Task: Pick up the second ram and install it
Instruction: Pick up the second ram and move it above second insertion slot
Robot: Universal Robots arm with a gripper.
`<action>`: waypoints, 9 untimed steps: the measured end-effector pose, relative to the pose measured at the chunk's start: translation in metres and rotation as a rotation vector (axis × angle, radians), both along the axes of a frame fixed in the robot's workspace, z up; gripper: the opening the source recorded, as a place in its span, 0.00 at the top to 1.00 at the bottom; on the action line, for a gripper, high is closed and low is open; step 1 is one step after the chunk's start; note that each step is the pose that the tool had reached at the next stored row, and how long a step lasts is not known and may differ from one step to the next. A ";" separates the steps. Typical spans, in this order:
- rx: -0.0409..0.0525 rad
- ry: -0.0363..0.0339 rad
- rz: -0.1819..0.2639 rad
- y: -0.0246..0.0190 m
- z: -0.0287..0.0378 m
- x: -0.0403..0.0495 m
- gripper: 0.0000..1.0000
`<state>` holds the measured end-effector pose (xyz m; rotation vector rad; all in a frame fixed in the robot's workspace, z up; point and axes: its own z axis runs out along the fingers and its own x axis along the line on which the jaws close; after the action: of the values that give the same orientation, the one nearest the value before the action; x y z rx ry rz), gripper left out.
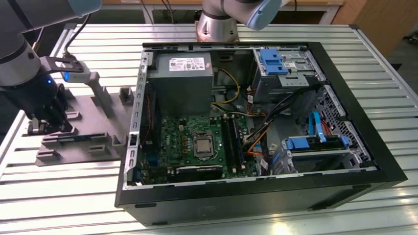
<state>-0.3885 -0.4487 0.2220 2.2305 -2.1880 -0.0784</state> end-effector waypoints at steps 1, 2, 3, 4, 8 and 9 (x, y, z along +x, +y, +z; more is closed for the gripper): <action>-0.0001 0.0000 0.000 -0.0008 0.0000 0.0000 0.89; -0.0002 0.0000 0.000 -0.0015 -0.0002 0.0000 0.89; -0.0003 0.0000 0.000 -0.0022 -0.0002 0.0000 0.89; -0.0004 0.0000 0.000 -0.0028 -0.0003 0.0000 0.89; -0.0005 0.0000 0.000 -0.0032 -0.0005 0.0000 0.89; -0.0005 0.0000 0.000 -0.0033 -0.0005 0.0000 0.89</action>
<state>-0.3885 -0.4520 0.2216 2.2303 -2.1878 -0.0779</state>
